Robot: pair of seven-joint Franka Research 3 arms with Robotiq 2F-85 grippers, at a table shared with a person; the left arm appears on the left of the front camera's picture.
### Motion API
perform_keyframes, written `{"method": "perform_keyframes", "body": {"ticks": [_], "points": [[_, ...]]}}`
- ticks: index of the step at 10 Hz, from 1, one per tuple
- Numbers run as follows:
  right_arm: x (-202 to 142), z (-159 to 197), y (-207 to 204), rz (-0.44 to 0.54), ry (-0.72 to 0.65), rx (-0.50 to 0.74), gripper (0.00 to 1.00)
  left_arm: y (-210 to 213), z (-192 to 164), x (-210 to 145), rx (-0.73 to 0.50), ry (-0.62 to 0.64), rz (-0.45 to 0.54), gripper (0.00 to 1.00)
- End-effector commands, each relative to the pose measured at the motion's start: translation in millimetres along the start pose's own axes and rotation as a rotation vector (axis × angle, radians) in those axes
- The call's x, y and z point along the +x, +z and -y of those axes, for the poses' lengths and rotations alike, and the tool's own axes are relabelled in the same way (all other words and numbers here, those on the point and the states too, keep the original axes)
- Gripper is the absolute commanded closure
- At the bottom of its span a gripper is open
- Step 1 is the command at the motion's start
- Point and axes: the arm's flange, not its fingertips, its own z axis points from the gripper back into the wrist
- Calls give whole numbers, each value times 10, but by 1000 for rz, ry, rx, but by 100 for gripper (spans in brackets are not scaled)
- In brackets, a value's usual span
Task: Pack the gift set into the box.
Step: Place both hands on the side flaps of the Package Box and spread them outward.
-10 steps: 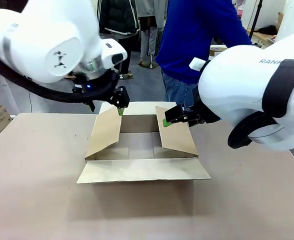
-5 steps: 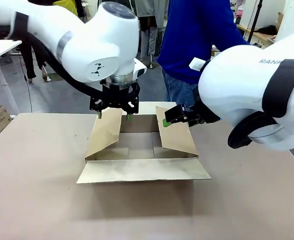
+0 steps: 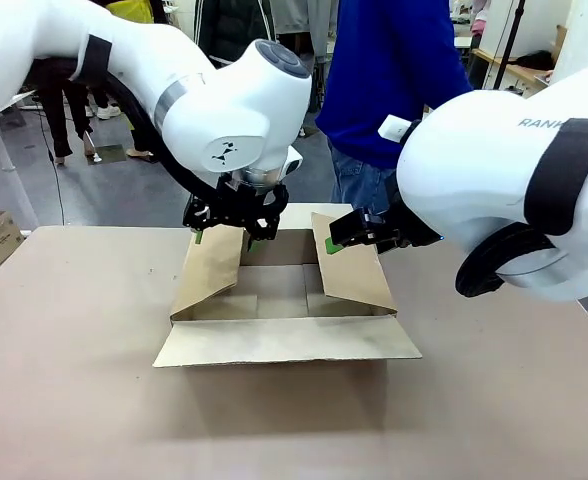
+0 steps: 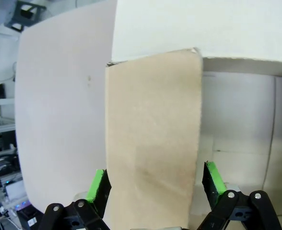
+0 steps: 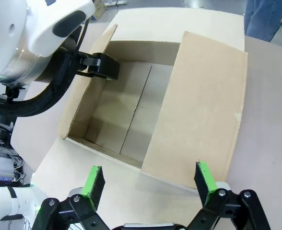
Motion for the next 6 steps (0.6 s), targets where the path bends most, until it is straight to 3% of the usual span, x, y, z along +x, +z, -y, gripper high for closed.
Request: {"method": "perform_keyframes", "body": {"ticks": [1, 6], "points": [[13, 12, 37, 2, 5, 25, 0, -4, 26, 48, 70, 13, 21, 0], [13, 12, 37, 2, 5, 25, 0, 65, -134, -17, 178, -35, 56, 0]]}}
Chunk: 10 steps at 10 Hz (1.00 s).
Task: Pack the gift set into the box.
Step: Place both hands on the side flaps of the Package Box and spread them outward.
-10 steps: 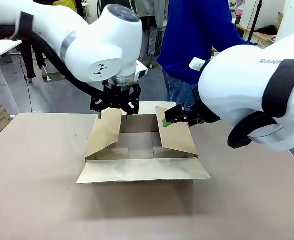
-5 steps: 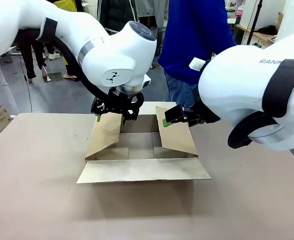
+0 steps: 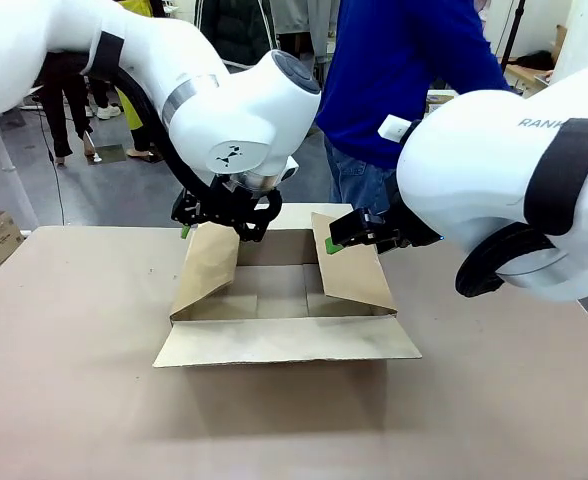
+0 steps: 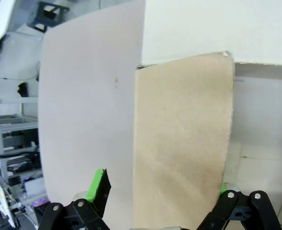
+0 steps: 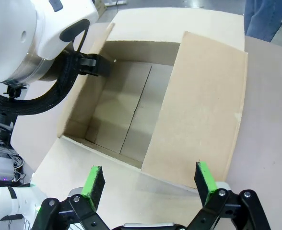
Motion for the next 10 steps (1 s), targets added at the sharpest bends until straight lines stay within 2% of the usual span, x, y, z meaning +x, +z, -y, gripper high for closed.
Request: {"method": "perform_keyframes", "body": {"ticks": [1, 5, 10], "points": [[14, 12, 37, 2, 5, 25, 0, 153, -147, -47, 54, 0, 61, 0], [14, 12, 37, 2, 5, 25, 0, 293, -543, -27, 29, 25, 113, 0], [14, 12, 37, 2, 5, 25, 0, 69, -1220, 236, -17, 128, 77, 0]]}}
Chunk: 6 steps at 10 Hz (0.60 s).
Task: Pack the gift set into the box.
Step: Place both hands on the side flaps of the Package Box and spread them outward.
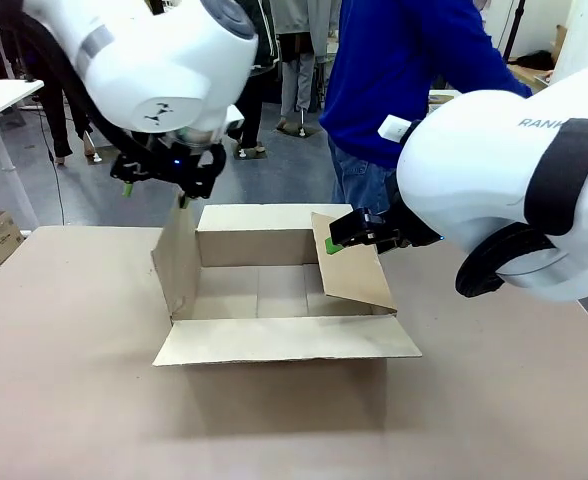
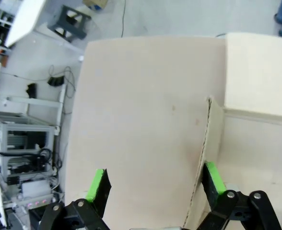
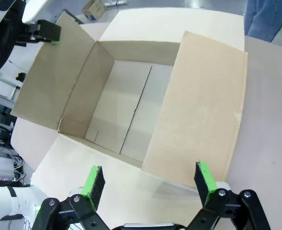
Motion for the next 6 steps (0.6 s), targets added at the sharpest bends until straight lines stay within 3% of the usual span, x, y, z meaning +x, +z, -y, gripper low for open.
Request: {"method": "perform_keyframes", "body": {"ticks": [1, 6], "points": [[14, 13, 36, 2, 5, 25, 0, -145, -307, -13, -67, 21, -42, 0], [14, 13, 36, 2, 5, 25, 0, -829, -735, -135, -213, 36, -271, 0]]}}
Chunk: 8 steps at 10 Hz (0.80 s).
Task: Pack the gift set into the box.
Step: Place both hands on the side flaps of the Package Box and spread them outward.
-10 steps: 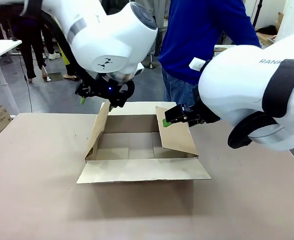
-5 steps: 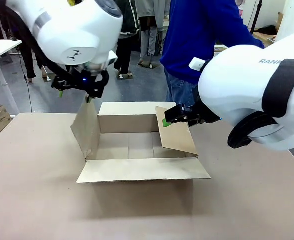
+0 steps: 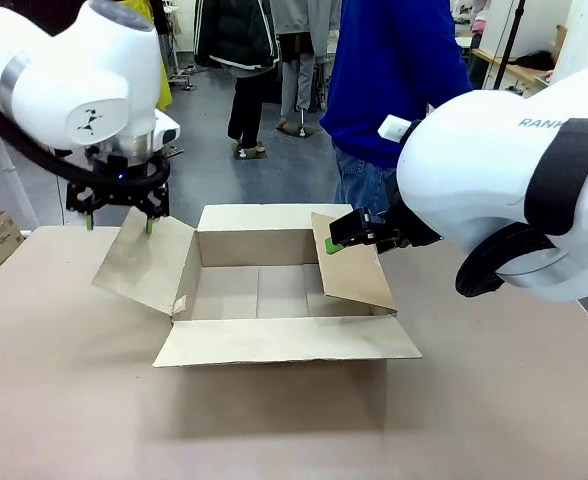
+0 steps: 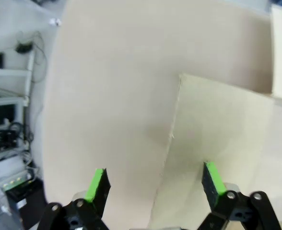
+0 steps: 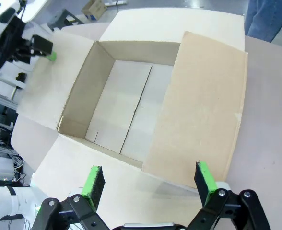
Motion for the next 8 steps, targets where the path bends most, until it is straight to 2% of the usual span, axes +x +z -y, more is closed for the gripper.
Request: {"method": "perform_keyframes", "body": {"ticks": [1, 3, 4, 8], "points": [[14, 14, 36, 2, 5, 25, 0, -149, -209, -56, -91, -28, -99, 0], [14, 14, 36, 2, 5, 25, 0, -313, -416, 13, -285, -97, -306, 0], [14, 14, 36, 2, 5, 25, 0, -253, -158, -33, -93, -24, -116, 0], [14, 14, 36, 2, 5, 25, 0, -253, -158, -33, -93, -24, -116, 0]]}}
